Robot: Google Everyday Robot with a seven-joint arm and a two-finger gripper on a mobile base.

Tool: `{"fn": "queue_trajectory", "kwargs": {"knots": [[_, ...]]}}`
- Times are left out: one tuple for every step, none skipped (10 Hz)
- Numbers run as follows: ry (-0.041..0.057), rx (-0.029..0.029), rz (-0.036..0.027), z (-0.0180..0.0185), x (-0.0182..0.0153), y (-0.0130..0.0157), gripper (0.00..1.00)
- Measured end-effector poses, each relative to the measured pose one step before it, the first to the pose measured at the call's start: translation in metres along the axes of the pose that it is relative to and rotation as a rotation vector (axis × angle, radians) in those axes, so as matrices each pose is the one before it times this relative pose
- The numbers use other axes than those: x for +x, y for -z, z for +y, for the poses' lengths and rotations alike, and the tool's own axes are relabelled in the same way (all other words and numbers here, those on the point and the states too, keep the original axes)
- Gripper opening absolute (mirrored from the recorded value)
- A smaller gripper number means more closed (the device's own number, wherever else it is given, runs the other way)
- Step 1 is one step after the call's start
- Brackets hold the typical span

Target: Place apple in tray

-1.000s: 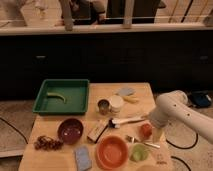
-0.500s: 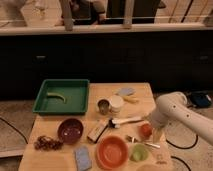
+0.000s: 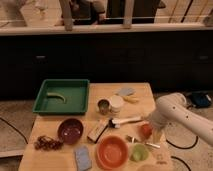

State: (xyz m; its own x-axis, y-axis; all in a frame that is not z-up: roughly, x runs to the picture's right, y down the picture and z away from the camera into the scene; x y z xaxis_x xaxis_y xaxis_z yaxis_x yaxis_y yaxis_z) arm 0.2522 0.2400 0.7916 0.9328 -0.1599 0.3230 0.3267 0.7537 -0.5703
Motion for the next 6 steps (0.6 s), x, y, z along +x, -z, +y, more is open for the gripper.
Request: {"fn": "queue_trajectory", "kwargs": {"knots": [[0.00708, 0.00137, 0.00007, -0.00023, 0.00007, -0.00138, 0.8], [0.00805, 0.00006, 0.00131, 0.00047, 0.00055, -0.00133, 0.8], [0.00606, 0.00079, 0.00015, -0.00015, -0.00007, -0.00128, 0.8], [0.00202, 0.00106, 0.00075, -0.00001, 0.00028, -0.00022, 0.8], [0.00794, 0.0015, 0.0014, 0.00032, 0.00064, -0.00092, 0.8], [0.00657, 0.00044, 0.00028, -0.00008, -0.0002, -0.00121, 0.8]]}}
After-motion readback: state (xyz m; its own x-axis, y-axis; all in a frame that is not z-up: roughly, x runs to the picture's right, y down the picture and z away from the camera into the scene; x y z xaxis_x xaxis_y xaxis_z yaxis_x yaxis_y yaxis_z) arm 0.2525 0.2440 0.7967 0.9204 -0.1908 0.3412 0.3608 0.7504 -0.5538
